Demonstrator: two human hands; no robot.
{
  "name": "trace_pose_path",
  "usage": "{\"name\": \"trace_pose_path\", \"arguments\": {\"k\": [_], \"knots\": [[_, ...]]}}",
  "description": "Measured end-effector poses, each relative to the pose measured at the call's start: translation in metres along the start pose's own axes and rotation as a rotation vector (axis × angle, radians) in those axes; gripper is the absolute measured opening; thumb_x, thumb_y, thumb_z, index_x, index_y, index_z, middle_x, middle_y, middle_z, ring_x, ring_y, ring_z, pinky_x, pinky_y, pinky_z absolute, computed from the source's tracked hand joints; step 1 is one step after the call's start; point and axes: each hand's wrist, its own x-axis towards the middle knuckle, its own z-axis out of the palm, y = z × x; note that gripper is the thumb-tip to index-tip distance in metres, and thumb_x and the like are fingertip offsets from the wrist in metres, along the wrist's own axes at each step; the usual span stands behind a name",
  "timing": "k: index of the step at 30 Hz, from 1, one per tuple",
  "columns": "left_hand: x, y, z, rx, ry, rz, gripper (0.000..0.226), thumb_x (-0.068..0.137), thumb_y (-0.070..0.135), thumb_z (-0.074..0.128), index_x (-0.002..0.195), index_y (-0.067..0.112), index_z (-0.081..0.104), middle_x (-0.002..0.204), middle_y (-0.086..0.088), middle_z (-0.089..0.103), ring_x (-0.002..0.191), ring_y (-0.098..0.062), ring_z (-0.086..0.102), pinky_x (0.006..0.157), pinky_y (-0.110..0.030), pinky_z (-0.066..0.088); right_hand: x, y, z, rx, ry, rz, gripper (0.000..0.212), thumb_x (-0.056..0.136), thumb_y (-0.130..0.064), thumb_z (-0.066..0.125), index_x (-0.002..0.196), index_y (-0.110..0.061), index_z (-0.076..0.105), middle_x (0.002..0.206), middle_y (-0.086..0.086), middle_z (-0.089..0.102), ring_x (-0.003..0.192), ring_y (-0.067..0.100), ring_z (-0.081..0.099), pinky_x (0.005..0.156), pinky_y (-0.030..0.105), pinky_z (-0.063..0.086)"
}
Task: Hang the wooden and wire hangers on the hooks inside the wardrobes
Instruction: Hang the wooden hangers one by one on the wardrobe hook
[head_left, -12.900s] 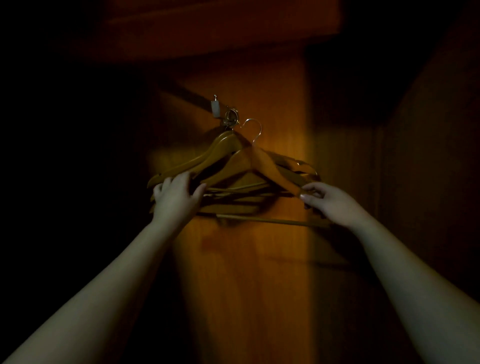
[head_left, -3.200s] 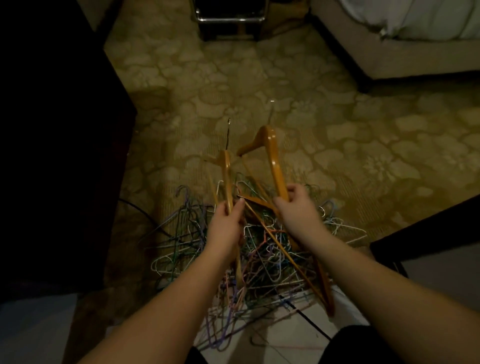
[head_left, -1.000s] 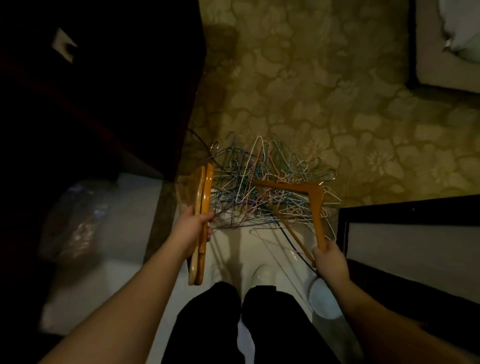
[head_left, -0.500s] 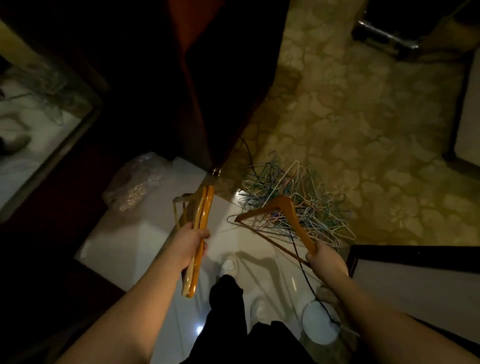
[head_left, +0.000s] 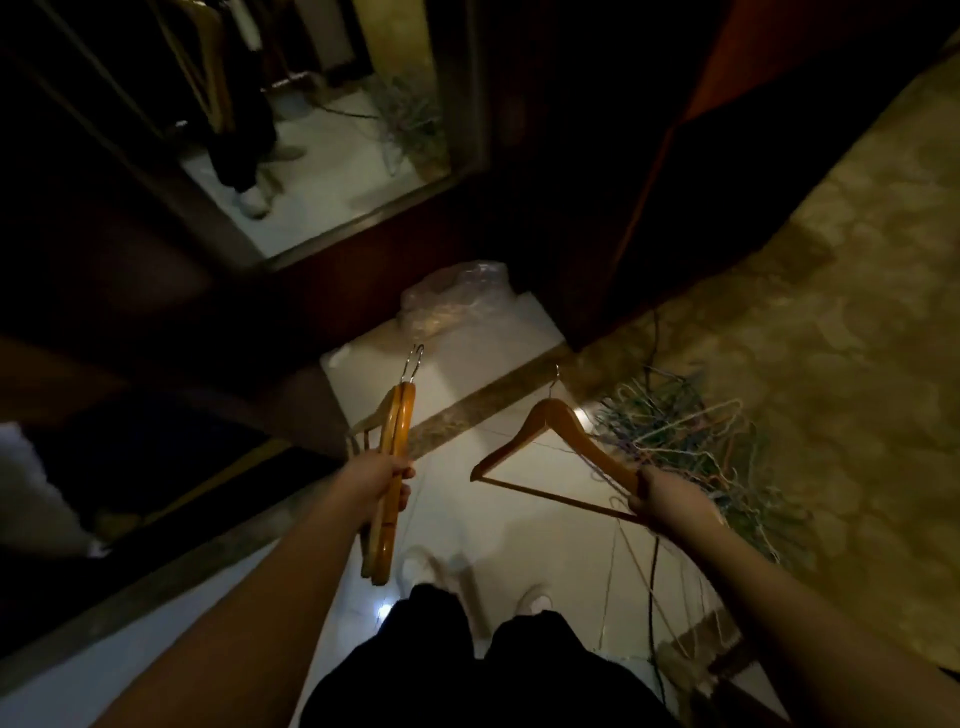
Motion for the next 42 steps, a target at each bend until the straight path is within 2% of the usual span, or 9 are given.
{"name": "trace_pose_path", "arguments": {"k": [8,12,15,18,22,27,32,36,42], "knots": [[-0.05,-0.075,-0.134,-0.298,0.117,0.001,0.019,0.095,0.016,0.059,0.099,-0.003,0.06,0.082,-0.013,0.059,0.063,-0.019,0.057,0.047,-0.024,0.052,-0.03,-0.133,0.015,-0.174,0.075,-0.218,0.007,0.092,-0.032,0.057,0.095,-0.026,0.056,0.077,-0.008,0.059,0.068,0.008,0.06,0.07,0.03,0.056],[-0.064,-0.118,-0.218,-0.362,0.134,0.02,0.023,0.091,0.013,0.062,0.106,-0.005,0.061,0.081,-0.014,0.059,0.065,-0.021,0.058,0.061,-0.03,0.051,-0.061,-0.214,0.04,-0.214,0.086,-0.307,0.009,0.091,-0.032,0.059,0.096,-0.026,0.056,0.08,-0.006,0.059,0.071,0.012,0.06,0.072,0.032,0.057],[-0.078,-0.146,-0.284,-0.432,0.162,0.044,0.021,0.093,0.012,0.059,0.107,-0.003,0.06,0.084,-0.015,0.061,0.065,-0.021,0.058,0.059,-0.03,0.052,-0.091,-0.274,0.066,-0.238,0.115,-0.381,0.009,0.09,-0.031,0.062,0.096,-0.026,0.057,0.08,-0.007,0.058,0.072,0.009,0.058,0.074,0.03,0.056],[-0.089,-0.166,-0.353,-0.492,0.151,0.079,0.02,0.095,0.01,0.054,0.11,-0.003,0.057,0.083,-0.014,0.061,0.061,-0.021,0.058,0.056,-0.031,0.051,-0.117,-0.33,0.089,-0.26,0.133,-0.438,0.012,0.089,-0.033,0.063,0.097,-0.025,0.06,0.078,-0.009,0.058,0.069,0.006,0.057,0.067,0.027,0.054],[-0.107,-0.179,-0.431,-0.549,0.209,0.146,0.017,0.096,0.009,0.054,0.109,-0.001,0.058,0.084,-0.014,0.062,0.064,-0.024,0.059,0.06,-0.036,0.051,-0.147,-0.404,0.098,-0.238,0.109,-0.539,0.014,0.088,-0.034,0.063,0.101,-0.029,0.059,0.081,-0.01,0.061,0.072,0.009,0.06,0.067,0.031,0.057],[-0.143,-0.172,-0.506,-0.652,0.175,0.243,0.015,0.097,0.016,0.054,0.098,0.002,0.06,0.071,-0.009,0.06,0.055,-0.019,0.058,0.057,-0.031,0.051,-0.179,-0.494,0.085,-0.201,0.198,-0.617,0.015,0.09,-0.034,0.062,0.101,-0.023,0.061,0.081,-0.005,0.061,0.074,0.012,0.059,0.072,0.035,0.056],[-0.197,-0.14,-0.558,-0.665,0.219,0.504,0.025,0.098,0.015,0.053,0.119,0.001,0.053,0.077,-0.009,0.059,0.059,-0.018,0.057,0.048,-0.026,0.052,-0.204,-0.572,0.054,-0.059,0.266,-0.701,0.008,0.092,-0.029,0.06,0.095,-0.021,0.061,0.076,0.0,0.063,0.067,0.016,0.061,0.062,0.036,0.053],[-0.23,-0.105,-0.592,-0.655,0.255,0.686,0.03,0.097,0.016,0.055,0.123,0.003,0.051,0.079,-0.009,0.061,0.061,-0.018,0.06,0.055,-0.029,0.054,-0.218,-0.632,0.019,0.01,0.321,-0.782,0.009,0.091,-0.035,0.06,0.098,-0.03,0.06,0.075,-0.006,0.063,0.067,0.011,0.061,0.06,0.033,0.049],[-0.259,-0.035,-0.641,-0.685,0.424,0.915,0.029,0.095,0.018,0.06,0.12,0.009,0.049,0.079,-0.007,0.065,0.061,-0.019,0.06,0.062,-0.035,0.053,-0.229,-0.726,-0.028,0.14,0.427,-0.897,0.014,0.093,-0.04,0.06,0.102,-0.03,0.059,0.071,-0.009,0.062,0.061,0.008,0.06,0.051,0.025,0.037]]}}
